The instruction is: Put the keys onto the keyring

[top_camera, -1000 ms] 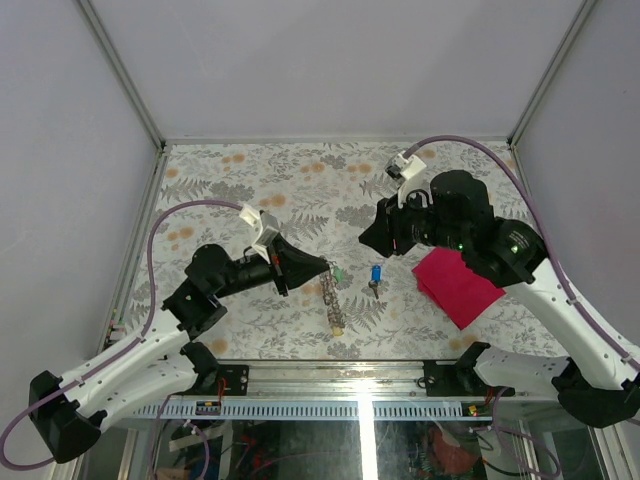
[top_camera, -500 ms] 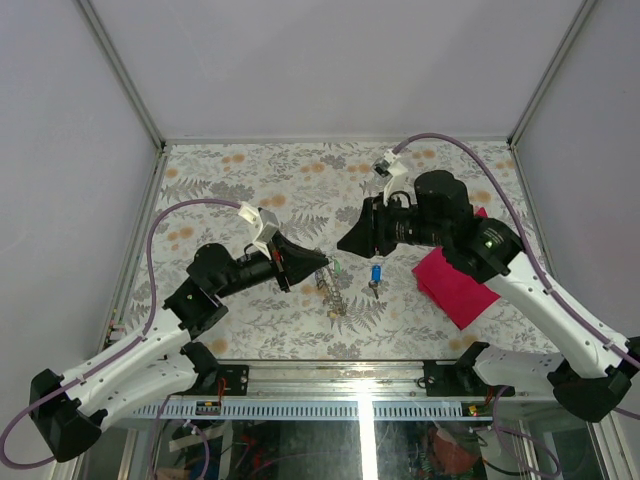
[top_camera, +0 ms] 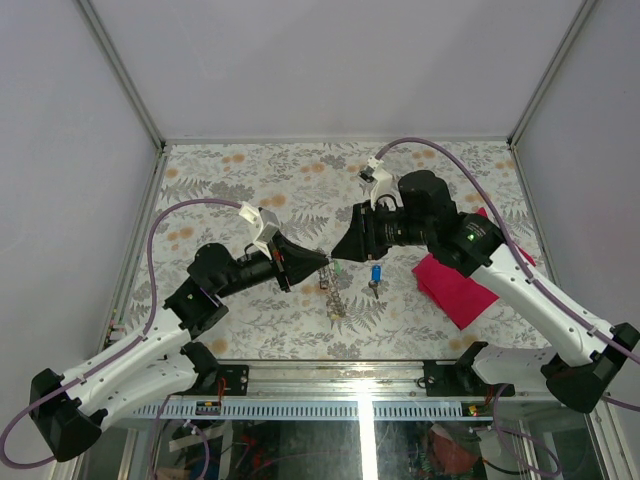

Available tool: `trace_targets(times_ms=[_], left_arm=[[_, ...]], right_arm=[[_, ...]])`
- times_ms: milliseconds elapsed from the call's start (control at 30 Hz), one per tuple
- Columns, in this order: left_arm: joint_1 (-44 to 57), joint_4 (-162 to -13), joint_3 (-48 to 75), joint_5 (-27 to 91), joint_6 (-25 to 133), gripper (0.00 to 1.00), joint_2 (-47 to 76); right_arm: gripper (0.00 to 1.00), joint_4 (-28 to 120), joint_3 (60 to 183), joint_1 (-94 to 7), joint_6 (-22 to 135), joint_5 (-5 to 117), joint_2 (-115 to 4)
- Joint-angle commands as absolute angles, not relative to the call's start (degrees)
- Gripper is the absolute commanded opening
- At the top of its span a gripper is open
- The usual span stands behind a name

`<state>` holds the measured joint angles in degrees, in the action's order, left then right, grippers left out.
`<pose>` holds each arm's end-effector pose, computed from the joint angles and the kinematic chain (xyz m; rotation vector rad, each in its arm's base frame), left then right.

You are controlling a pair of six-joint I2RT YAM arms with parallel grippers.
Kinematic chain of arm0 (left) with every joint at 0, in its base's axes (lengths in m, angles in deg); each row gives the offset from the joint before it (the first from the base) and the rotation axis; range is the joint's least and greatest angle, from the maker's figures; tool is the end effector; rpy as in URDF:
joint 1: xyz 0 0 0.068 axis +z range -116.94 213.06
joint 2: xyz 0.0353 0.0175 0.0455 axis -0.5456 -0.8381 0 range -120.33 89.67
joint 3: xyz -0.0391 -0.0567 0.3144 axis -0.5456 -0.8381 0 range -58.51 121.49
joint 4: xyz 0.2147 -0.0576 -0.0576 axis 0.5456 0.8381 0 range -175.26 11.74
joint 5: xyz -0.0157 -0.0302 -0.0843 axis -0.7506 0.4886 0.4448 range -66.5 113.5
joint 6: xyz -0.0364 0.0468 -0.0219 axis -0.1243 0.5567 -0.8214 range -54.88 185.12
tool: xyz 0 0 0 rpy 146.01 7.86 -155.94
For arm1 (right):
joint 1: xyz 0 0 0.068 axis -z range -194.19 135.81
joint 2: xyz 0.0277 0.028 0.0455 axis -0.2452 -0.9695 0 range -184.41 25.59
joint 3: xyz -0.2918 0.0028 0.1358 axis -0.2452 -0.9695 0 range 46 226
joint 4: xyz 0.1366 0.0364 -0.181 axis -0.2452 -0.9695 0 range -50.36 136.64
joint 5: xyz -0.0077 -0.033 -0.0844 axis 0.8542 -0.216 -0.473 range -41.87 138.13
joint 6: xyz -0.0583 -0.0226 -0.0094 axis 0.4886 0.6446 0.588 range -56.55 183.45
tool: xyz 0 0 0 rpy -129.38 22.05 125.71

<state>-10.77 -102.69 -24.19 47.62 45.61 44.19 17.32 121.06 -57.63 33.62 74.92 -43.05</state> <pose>0.0841 -0.1081 0.3688 0.6865 1.4345 -1.1877 0.1421 0.1646 0.4438 -0.5878 2.0798 1.2526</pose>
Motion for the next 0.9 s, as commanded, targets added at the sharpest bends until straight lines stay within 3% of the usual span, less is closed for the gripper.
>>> trace_targets(times_ms=[0,167,467,867], left_arm=[[-11.1,-109.1,-22.9,46.7,45.2,0.0,44.5],[-11.1,-108.8,-22.9,46.7,45.4,0.0,44.5],[-11.1,-108.0,-22.8,46.5,45.7,0.0,45.1],[-11.1,-107.8,-22.7,45.9,46.0,0.0,46.0]], right_arm=[[0.32,17.9,121.2,-57.6,33.9,77.3,-43.9],[0.28,17.1,121.3,-57.6,34.4,77.4,-44.6],[0.0,15.9,122.0,-57.6,35.1,75.1,-44.2],[0.0,12.9,122.0,-57.6,36.8,75.4,-45.1]])
